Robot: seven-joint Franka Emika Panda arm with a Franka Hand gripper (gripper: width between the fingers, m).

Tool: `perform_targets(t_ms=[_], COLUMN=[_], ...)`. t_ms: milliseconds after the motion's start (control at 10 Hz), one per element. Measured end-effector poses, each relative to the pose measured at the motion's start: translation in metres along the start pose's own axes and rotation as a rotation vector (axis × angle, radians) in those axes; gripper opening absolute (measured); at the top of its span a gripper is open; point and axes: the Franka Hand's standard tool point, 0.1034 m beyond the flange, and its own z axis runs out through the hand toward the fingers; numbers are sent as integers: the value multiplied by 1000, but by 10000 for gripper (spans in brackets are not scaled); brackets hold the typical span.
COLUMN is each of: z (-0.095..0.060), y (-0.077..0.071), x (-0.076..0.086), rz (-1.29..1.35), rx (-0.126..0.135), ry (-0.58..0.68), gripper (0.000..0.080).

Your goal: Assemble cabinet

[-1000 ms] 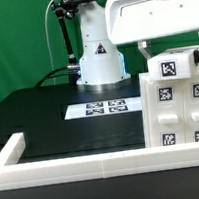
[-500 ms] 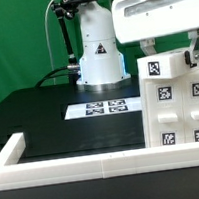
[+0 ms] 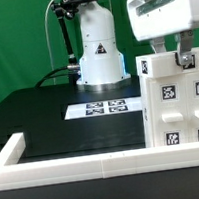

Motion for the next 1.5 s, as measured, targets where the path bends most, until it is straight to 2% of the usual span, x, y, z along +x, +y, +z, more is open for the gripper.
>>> perform_targets(t_ms=[1000,1500], z=[-2,-5], y=[4,1], x=[0,-8], rz=[546,608], rx=[-9,4], ry=[-16,-54], gripper=[564,564])
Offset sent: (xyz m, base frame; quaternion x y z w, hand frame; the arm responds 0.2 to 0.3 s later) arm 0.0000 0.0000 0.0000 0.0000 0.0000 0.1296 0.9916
